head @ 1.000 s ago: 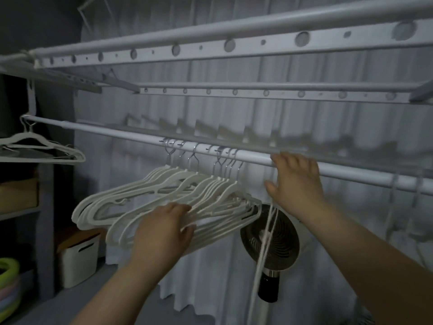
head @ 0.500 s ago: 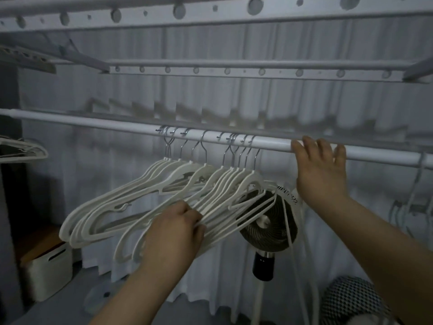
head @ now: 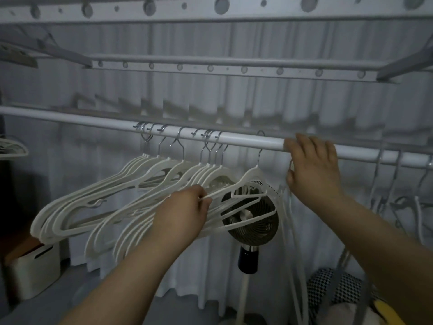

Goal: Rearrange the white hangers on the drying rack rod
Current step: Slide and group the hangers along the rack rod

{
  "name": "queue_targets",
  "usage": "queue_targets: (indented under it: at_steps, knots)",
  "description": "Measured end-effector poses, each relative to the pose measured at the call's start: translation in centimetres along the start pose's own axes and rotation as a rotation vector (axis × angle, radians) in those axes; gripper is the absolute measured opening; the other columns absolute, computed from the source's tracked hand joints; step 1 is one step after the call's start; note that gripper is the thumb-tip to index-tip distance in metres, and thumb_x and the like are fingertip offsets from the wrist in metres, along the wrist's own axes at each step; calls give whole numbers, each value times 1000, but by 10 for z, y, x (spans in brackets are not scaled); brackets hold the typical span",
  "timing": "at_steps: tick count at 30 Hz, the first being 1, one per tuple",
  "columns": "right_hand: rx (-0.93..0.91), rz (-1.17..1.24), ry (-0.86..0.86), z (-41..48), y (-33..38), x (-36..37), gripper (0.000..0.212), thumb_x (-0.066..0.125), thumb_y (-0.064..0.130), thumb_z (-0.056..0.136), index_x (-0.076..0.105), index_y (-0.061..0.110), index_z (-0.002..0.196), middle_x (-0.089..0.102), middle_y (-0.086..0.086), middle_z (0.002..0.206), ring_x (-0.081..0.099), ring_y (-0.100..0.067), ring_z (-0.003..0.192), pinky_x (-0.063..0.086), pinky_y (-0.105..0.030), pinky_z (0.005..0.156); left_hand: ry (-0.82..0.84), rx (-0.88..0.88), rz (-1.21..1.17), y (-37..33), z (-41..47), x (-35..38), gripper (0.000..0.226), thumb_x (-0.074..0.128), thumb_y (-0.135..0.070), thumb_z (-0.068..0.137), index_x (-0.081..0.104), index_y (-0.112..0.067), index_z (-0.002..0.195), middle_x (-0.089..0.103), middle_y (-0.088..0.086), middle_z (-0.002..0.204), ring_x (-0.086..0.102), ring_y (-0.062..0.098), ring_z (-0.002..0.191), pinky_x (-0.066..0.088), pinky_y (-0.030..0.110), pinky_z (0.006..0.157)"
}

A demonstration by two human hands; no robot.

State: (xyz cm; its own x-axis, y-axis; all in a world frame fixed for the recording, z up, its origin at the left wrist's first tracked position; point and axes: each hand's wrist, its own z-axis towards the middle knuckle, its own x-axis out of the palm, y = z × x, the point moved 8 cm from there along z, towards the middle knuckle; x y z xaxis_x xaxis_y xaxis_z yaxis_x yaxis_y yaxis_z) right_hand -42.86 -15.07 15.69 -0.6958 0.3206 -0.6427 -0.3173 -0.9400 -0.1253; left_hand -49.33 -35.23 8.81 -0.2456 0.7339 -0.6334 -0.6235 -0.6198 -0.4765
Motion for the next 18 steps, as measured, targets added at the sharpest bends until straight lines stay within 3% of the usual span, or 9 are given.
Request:
queue_targets:
  at_steps: [3,7,11,18]
  knots:
    - [-53,64,-38,-9,-5,-14,57,60,7,77,43,6,132,42,-16,140,33,-33,130,8,-42,110,62,-34,48,-10,6,21,22,45,-29,92,58,-12,95,70,7,95,64,30,83,49,33,74]
    - [-119,188,-53,-22,-10,-22,42,56,11,75,59,3,116,58,-18,121,49,-36,116,27,-44,105,116,-71,86,-13,-1,40,24,43,-31,93,61,-15,94,71,4,95,65,28,84,51,34,77]
    - [-192,322,115,-28,-8,-6,33,53,14,87,56,11,119,56,-7,125,44,-25,120,21,-25,98,69,-84,129,-1,-26,32,27,43,-35,93,64,-18,90,72,-1,86,65,20,81,50,31,72]
    - [-274,572,202,-29,43,7,36,48,15,91,50,12,127,49,-6,135,37,-23,126,20,-19,93,-80,-94,317,23,-92,-23,26,48,-42,89,68,-26,86,71,-4,85,63,12,80,38,22,54]
